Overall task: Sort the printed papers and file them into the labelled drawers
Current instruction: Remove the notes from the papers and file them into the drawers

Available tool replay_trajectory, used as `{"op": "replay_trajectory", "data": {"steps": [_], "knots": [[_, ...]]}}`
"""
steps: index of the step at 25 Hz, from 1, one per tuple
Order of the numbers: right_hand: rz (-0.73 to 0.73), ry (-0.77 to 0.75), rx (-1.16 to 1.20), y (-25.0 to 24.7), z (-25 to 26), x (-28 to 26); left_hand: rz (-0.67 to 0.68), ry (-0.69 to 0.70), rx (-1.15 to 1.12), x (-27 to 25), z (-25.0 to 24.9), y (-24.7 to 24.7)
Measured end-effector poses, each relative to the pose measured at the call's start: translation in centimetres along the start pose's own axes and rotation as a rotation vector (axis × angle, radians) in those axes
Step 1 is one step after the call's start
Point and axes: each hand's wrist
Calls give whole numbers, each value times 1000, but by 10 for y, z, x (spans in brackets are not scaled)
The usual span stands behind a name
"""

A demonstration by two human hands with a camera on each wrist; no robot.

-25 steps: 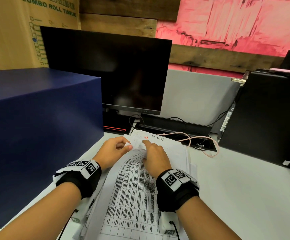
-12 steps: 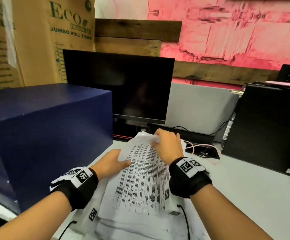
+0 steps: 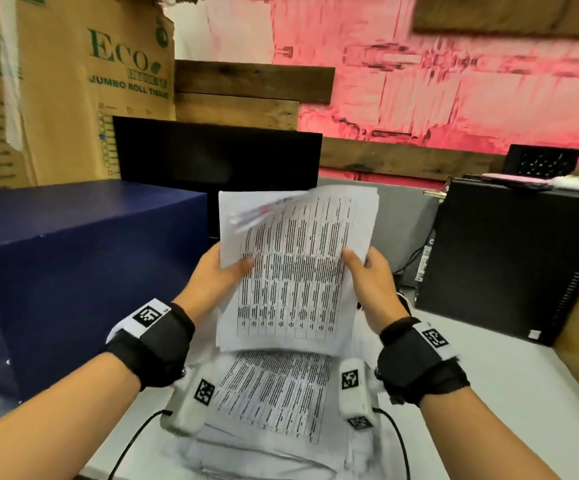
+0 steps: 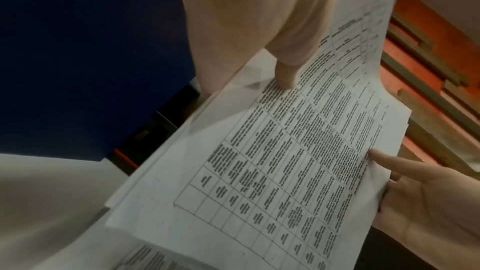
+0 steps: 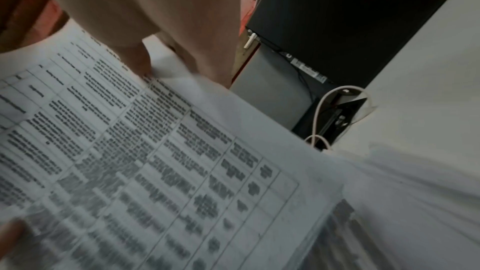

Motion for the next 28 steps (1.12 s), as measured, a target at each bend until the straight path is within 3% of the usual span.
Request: {"op": "replay_trajectory", "data": {"steps": [3, 11, 21, 28], "knots": [[-77, -98, 90, 5, 12, -4, -83, 35, -121, 2, -11, 3], [-142, -80, 89, 18, -18, -16, -168, 36, -172, -4, -12, 1], [-128, -76, 45, 30, -40, -17, -209, 39, 33, -23, 18, 4], [-100, -172, 162, 90, -17, -18, -336, 183, 212, -48, -26, -47]]}}
Point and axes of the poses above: each hand's wrist, its own x-axis towards the middle knuckle, its own y-axis out of the palm, z = x × y, and after that the axes turned 12 degrees about y, right-handed
